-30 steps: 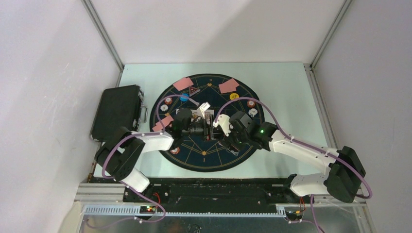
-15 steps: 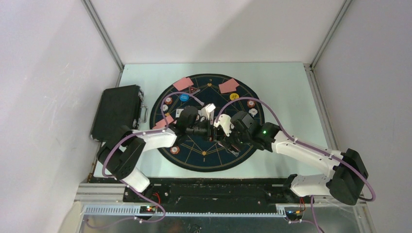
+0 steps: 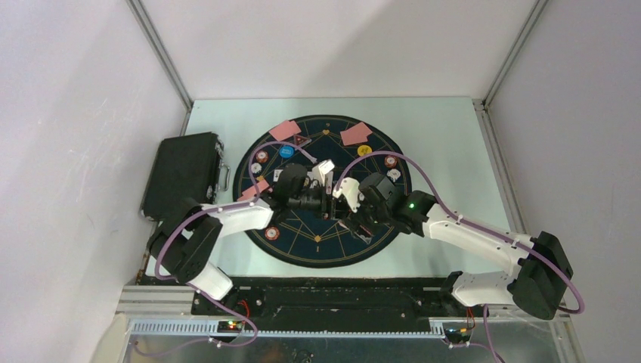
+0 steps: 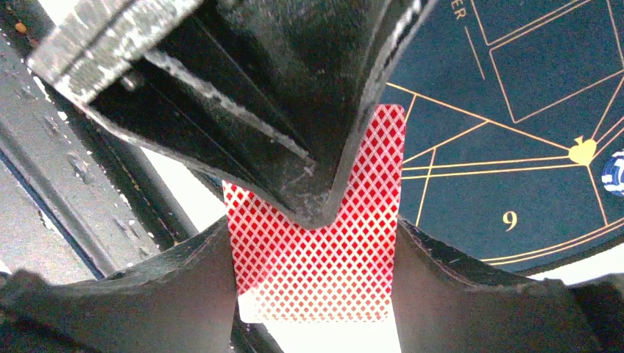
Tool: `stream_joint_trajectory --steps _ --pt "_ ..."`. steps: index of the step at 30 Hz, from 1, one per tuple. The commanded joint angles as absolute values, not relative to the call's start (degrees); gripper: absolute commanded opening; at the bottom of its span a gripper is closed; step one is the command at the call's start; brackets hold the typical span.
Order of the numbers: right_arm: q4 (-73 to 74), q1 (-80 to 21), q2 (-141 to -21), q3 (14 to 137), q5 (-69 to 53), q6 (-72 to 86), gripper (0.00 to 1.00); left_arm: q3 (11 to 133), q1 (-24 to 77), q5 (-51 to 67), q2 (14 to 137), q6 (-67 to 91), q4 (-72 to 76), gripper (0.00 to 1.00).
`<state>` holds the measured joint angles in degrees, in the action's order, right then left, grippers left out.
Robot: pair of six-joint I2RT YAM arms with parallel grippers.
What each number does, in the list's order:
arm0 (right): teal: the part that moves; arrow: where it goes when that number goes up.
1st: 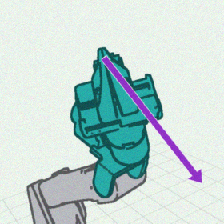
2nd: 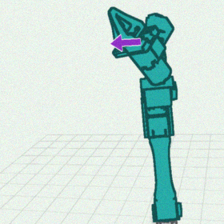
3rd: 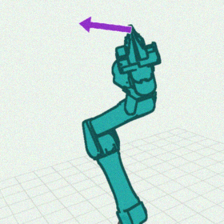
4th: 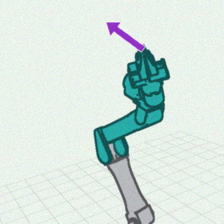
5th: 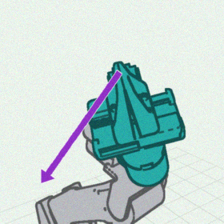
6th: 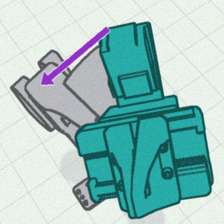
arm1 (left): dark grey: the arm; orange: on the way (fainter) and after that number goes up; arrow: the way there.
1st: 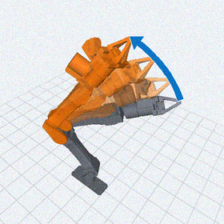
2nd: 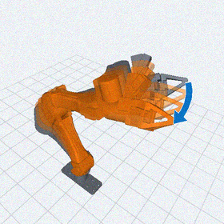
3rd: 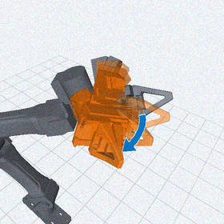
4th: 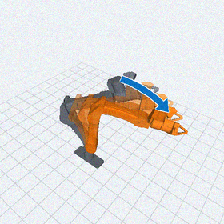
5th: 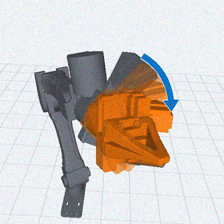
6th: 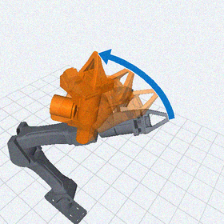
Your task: Distribute texas hold em gaming equipment
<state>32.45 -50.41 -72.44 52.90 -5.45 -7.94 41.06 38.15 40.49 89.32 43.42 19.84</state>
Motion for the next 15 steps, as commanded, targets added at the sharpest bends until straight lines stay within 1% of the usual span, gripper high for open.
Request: stream_joint_trajectory --steps 1,10,15 --pt "30.8 -49.7 -69.7 55.8 -5.3 -7.3 0.00 41.0 36.4 36.7 86.9 38.9 14.8 0.78" --pt "30.8 -49.4 -69.9 55.8 -5.4 -7.1 0.00 41.0 36.0 37.0 85.4 38.1 14.0 0.72" --pt "30.8 -48.8 -70.3 55.8 -5.0 -6.8 0.00 41.1 36.0 37.0 82.4 38.4 13.1 0.68"
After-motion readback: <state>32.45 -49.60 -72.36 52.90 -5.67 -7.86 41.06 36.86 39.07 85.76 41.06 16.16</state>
